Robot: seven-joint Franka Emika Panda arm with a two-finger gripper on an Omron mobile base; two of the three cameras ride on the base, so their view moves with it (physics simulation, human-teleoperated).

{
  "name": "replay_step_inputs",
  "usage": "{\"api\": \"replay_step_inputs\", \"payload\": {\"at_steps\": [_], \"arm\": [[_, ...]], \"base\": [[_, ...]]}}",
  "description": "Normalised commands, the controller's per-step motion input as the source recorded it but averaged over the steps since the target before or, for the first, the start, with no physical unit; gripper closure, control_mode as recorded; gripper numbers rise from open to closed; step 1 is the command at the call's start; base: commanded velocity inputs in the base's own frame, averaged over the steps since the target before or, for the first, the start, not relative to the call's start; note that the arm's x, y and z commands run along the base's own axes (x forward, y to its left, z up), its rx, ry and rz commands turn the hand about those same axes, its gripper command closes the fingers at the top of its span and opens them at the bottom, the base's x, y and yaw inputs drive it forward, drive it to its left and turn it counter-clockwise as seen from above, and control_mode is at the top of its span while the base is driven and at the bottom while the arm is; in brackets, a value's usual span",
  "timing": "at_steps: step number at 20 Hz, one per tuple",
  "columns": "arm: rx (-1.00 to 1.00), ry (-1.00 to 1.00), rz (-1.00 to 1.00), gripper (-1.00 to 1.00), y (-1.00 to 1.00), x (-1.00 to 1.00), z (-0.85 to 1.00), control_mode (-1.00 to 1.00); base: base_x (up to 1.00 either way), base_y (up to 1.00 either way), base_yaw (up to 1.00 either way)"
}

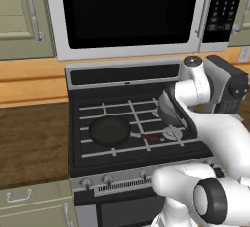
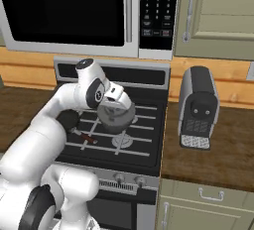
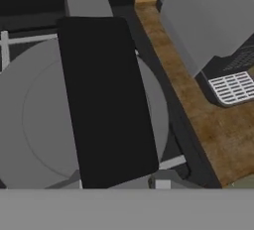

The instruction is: Pick the kettle from the counter and place it on a stove burner. Then turn the burner on.

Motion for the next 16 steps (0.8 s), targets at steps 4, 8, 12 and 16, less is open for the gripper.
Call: {"api": "replay_step_inputs", "payload": {"at_steps": [4,8,12,16], "arm": [[0.0,0.01,0.01,1.0,-0.68,0.46,-0.12,-1.0],[-0.05,0.12,0.0,1.0,-0.14,0.5,-0.4,-1.0],[-0.01,0.03,0.0,1.0,-0.04,0.19,-0.33,-1.0],[0.0,0.0,0.0,1.0,0.15,0.01,-0.26,-1.0]], "base": [[0.0,0.0,0.0],[0.0,0.0,0.0],[0.0,0.0,0.0],[0.0,0.0,0.0]]}}
